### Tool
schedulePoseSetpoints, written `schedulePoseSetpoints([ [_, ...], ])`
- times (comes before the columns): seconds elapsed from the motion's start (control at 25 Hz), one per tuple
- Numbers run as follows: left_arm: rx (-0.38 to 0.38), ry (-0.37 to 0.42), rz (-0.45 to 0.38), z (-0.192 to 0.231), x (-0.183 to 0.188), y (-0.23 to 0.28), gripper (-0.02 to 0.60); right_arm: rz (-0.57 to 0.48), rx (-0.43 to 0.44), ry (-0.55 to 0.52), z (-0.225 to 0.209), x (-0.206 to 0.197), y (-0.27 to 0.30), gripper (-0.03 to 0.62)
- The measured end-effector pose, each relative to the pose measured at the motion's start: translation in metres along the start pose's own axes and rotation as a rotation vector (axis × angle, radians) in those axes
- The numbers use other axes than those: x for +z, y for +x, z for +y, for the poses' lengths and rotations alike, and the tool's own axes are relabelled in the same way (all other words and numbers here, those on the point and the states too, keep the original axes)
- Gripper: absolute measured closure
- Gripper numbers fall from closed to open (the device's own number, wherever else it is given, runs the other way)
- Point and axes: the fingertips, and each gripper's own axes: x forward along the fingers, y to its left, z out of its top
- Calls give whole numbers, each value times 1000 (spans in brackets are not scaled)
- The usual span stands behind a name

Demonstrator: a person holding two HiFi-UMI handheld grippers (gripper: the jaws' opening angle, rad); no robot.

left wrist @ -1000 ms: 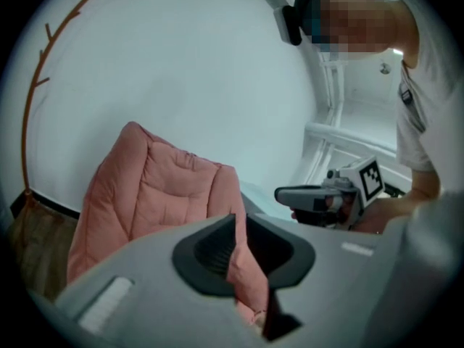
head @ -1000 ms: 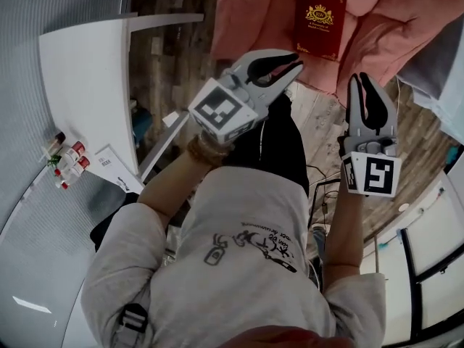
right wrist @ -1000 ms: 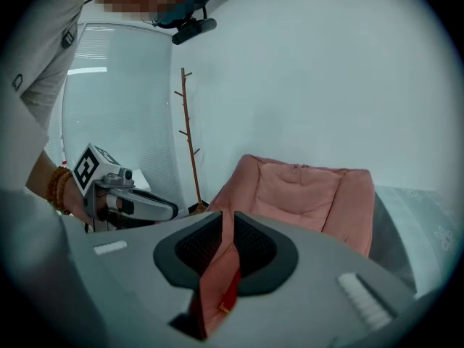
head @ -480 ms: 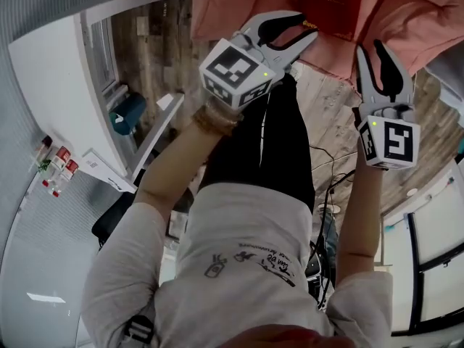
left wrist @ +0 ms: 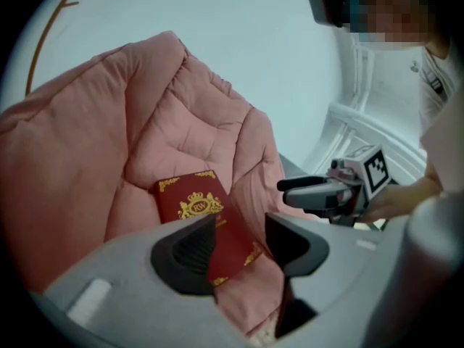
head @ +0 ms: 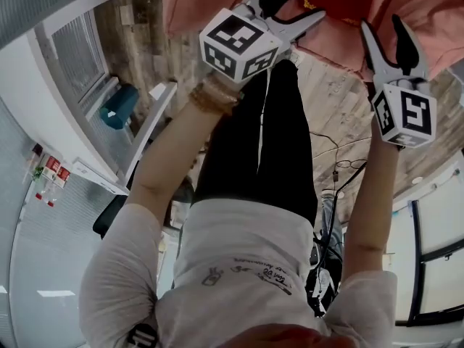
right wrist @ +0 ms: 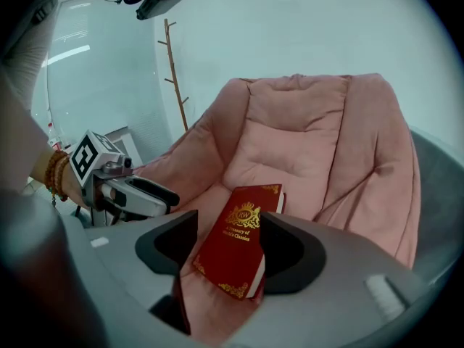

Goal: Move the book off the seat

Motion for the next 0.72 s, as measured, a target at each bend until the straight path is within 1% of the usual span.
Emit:
schedulePoseSetpoints([
  [0.12,2,-31,16,13,-18,11,334,33,-4,3,-6,-21,14,297],
  [0.28,-1,-84,32,25,-39,23,277,54,5,1,-9,-40,29,269],
  [0.36,6,-87,42,33,-50,31,265,57,8,15,-14,-47,37,264],
  [0.48,17,-91,49,44,-63,43,251,78,10,45,-21,-60,50,237],
  [0.72,26,-117,62,64,-75,57,206,115,34,66,-22,-77,72,200],
])
